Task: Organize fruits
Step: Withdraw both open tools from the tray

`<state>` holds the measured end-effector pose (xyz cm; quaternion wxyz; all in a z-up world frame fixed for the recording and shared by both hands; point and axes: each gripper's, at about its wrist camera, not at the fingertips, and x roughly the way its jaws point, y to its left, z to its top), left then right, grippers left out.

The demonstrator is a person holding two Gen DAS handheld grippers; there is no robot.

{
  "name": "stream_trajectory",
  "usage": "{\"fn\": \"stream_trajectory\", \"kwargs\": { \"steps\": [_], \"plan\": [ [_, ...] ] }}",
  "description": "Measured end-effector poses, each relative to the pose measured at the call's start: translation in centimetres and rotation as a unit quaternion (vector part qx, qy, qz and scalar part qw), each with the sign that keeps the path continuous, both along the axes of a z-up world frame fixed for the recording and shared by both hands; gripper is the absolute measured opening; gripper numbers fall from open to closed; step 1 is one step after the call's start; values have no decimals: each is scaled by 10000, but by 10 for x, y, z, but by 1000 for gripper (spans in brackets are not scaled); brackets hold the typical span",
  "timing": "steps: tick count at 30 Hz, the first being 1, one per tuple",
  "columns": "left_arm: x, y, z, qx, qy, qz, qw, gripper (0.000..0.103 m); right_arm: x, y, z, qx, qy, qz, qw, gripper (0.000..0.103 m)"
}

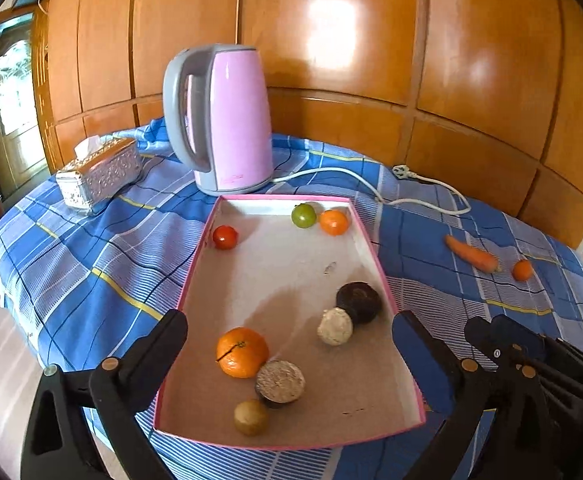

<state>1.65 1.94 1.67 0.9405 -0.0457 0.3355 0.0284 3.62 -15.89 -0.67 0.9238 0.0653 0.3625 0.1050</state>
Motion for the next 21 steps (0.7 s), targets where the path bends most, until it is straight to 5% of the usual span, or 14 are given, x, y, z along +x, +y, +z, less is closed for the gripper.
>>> {"fn": "stream_trajectory", "kwargs": {
  "steps": [21],
  "plan": [
    [-3, -52, -4, 142, 109, -793, 9967, 103, -9, -64, -17, -18, 212, -815, 9964, 34]
  ]
}}
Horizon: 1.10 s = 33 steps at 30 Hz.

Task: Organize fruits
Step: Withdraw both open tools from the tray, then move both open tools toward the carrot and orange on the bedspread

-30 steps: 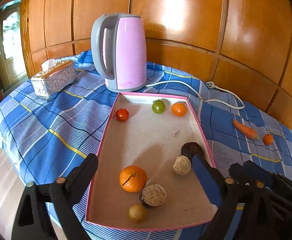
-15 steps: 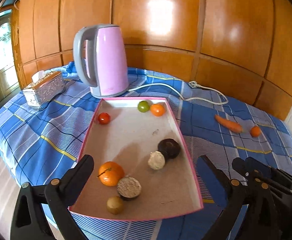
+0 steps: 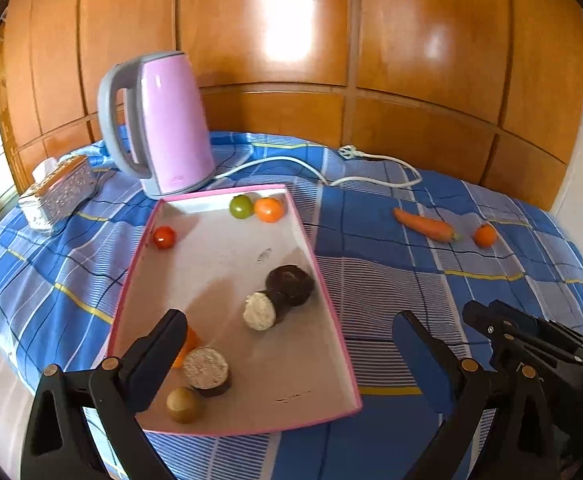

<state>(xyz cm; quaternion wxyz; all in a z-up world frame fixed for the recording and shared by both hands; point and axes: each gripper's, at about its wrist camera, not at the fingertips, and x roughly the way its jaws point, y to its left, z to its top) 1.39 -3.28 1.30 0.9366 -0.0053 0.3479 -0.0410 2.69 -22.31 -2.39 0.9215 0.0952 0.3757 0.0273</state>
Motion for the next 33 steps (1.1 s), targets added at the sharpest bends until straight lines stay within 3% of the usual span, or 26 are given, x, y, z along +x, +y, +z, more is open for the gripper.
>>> {"fn": "stream_trajectory", "kwargs": {
  "steps": [26, 33],
  "plan": [
    [13, -43, -4, 20, 126, -582, 9982, 102, -3, -48, -12, 46, 142, -576, 9982, 34],
    [17, -57, -7, 67, 187, -785, 9967, 98, -3, -62, -15, 61, 191, -700, 9973, 34]
  ]
}}
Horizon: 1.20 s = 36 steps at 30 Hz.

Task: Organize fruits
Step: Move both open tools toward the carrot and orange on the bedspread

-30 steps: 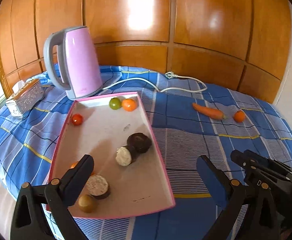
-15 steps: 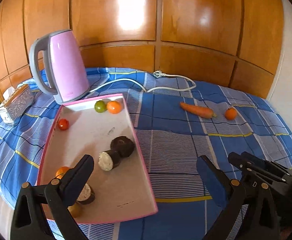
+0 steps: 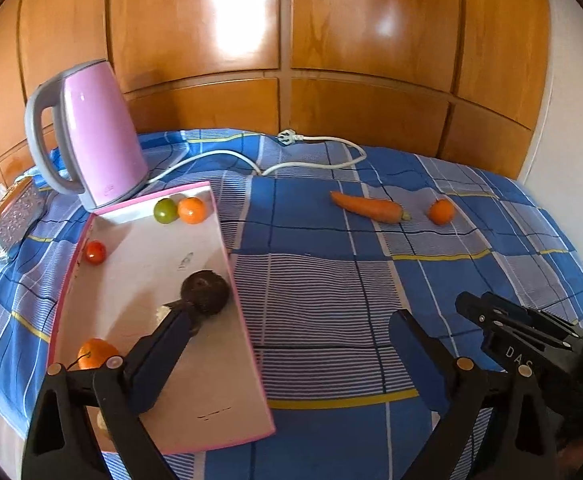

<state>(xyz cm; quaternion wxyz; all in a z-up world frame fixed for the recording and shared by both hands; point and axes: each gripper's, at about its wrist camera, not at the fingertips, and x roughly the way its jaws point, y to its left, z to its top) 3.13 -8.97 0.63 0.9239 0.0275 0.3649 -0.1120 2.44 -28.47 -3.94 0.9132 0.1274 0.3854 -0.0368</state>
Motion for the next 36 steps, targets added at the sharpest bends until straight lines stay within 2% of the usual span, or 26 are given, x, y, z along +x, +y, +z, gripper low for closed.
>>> {"fn": "stream_trajectory", "kwargs": {
  "steps": [5, 14, 20, 31, 33, 36],
  "plan": [
    [4, -9, -3, 31, 69, -128, 9999, 93, 3, -8, -3, 15, 27, -58, 10000, 34],
    [15, -24, -9, 82, 188, -248, 9995, 90, 7, -22, -9, 49, 88, -171, 9998, 34],
    [25, -34, -15, 25, 398, -374, 9985, 75, 10, -31, -12, 57, 95, -242, 9996, 34],
    [45, -56, -26, 9, 645, -559, 9964, 63, 27, -48, -12, -38, 75, -305, 9995, 34],
    [51, -59, -27, -7, 708, -571, 9959, 57, 32, -52, -12, -60, 81, -316, 9994, 34],
    [62, -65, -30, -42, 809, -582, 9950, 54, 41, -60, -11, -63, 75, -355, 9993, 34]
  ]
}}
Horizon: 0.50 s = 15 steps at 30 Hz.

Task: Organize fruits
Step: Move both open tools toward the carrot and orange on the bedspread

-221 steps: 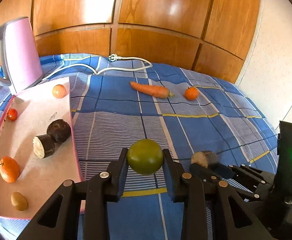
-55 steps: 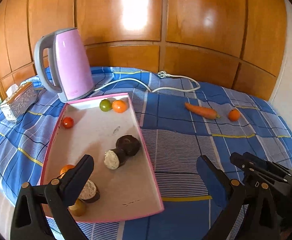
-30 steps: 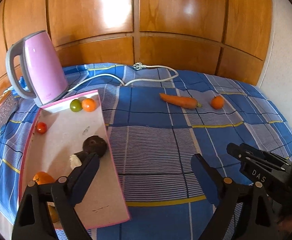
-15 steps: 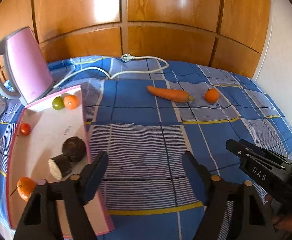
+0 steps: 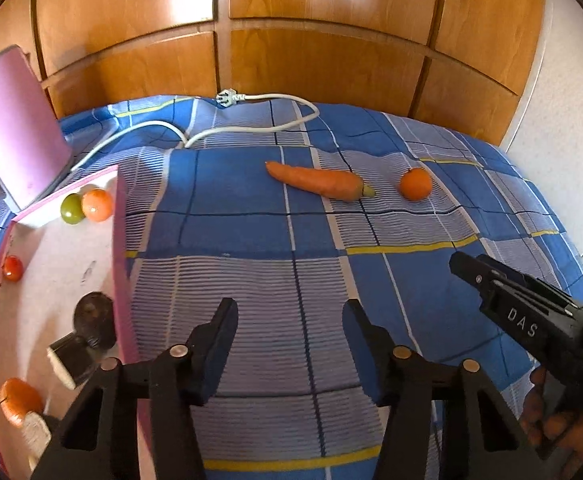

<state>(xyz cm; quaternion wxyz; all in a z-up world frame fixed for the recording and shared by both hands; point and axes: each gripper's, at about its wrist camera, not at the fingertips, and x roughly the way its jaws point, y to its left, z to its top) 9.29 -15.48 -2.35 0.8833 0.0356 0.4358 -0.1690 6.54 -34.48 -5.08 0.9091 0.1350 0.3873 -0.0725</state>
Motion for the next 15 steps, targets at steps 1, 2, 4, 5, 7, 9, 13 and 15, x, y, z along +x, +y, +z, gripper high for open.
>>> {"fn": "stream_trajectory", "kwargs": {
  "steps": [1, 2, 4, 5, 7, 9, 13, 15],
  "plan": [
    [3, -1, 0, 0, 10, 14, 10000, 52, 4, -3, 0, -14, -5, -17, 10000, 34],
    [7, -3, -1, -20, 39, 29, 10000, 45, 8, -5, 1, -20, -7, -35, 10000, 34],
    [15, -6, -2, -73, 127, 28, 9999, 42, 15, -10, 2, -18, -15, -53, 10000, 34],
    [19, -8, -3, -101, 159, 26, 9998, 42, 19, -12, 2, -26, -21, -60, 10000, 34],
    [26, -11, -3, -163, 194, 9, 9997, 37, 28, -16, 3, -35, -34, -66, 10000, 34],
    [34, -15, -3, -234, 238, 8, 9994, 35, 37, -19, 3, -43, -45, -77, 10000, 34],
    [51, -22, -4, -470, 369, 73, 9982, 35, 54, -24, 2, 7, -32, -55, 10000, 34],
    [58, -25, -4, -574, 416, 74, 9975, 35, 63, -25, 3, 33, -45, -26, 10000, 34]
  ]
}}
